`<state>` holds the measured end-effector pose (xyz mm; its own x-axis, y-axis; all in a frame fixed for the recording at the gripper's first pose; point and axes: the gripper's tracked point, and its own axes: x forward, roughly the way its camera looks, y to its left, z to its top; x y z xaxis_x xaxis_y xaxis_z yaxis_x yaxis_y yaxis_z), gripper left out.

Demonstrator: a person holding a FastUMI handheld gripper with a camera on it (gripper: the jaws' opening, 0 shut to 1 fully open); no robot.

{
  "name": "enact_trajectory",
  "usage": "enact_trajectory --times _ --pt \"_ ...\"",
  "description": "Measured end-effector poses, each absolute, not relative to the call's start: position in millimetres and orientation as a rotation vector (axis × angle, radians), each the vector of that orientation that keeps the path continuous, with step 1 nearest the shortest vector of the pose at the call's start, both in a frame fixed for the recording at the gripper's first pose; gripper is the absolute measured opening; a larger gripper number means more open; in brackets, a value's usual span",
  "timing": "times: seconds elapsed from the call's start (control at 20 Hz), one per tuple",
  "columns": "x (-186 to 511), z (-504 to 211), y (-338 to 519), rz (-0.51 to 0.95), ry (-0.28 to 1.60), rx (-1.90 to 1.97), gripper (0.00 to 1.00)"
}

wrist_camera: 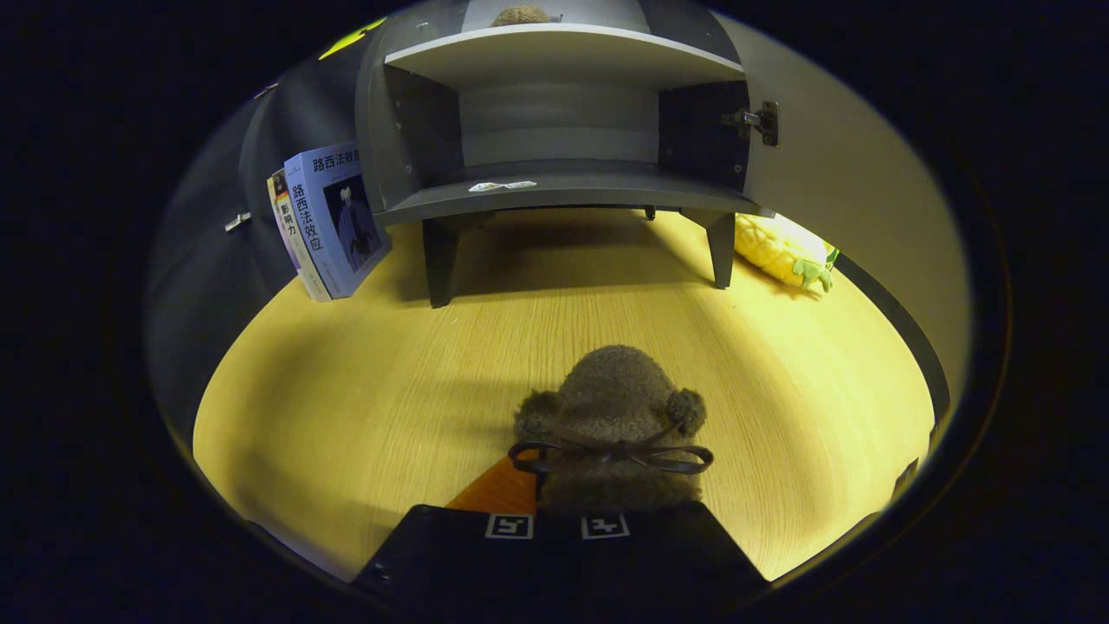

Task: Open the shoe cabinet door, grab the shoes and put them into the shoe cabinet, then close the shoe cabinet door.

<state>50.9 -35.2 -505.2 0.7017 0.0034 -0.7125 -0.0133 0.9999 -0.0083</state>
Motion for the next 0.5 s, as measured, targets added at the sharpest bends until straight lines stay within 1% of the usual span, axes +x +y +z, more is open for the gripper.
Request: enact_trajectory --times 0.2,0.3,0.5 --pt "49 -500 -38 0.013 0.821 0.019 0.09" --pt "50 -482 -36 0.012 0.817 0.059 0.05" --pt "58 -430 -29 0.049 0.778 0.033 0.05"
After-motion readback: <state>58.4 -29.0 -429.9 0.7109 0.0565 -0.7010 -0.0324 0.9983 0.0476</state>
